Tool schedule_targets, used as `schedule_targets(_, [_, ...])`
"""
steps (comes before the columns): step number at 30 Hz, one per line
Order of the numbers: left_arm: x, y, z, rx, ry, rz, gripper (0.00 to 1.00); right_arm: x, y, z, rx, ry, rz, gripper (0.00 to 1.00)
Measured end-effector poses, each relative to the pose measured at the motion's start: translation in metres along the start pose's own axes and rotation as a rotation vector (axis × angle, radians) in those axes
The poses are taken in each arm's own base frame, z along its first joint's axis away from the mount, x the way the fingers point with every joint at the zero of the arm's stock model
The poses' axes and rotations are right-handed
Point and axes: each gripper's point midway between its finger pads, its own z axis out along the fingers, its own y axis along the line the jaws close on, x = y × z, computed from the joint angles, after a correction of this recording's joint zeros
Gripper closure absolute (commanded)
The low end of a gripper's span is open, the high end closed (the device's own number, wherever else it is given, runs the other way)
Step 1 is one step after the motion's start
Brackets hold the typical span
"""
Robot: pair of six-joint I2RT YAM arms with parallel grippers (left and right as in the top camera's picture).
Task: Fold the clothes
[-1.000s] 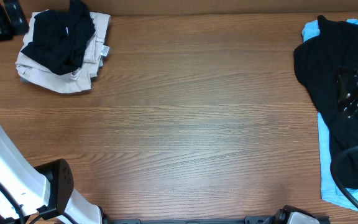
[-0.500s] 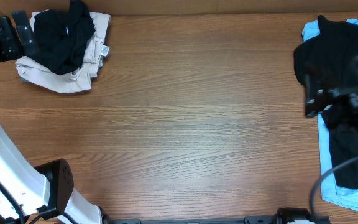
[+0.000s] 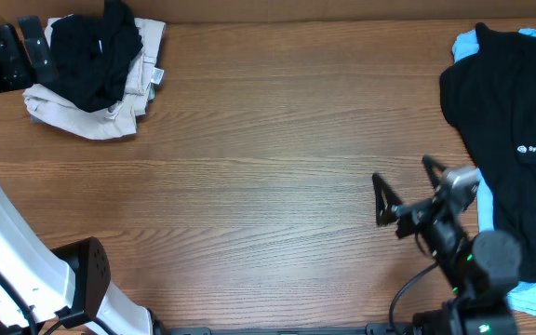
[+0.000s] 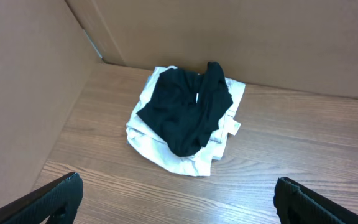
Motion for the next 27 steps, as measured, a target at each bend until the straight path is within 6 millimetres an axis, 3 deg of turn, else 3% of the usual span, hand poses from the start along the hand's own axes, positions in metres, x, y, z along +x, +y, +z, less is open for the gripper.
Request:
schedule_targets(5, [0.0,0.0,0.0,0.0,0.0,0.0,0.0,0.051,-0.006,-0.005,0.001,0.007,0.002,0.0])
schedule_targets(11, [0.0,0.0,0.0,0.0,0.0,0.0,0.0,0.081,-0.01,-0.006,-0.001,-0.004,-0.002,0.0])
schedule_targets(27, [0.0,0.0,0.0,0.0,0.0,0.0,0.0,0.066,-0.007,-0.011,-0.014,-0.094,-0.029,0.0])
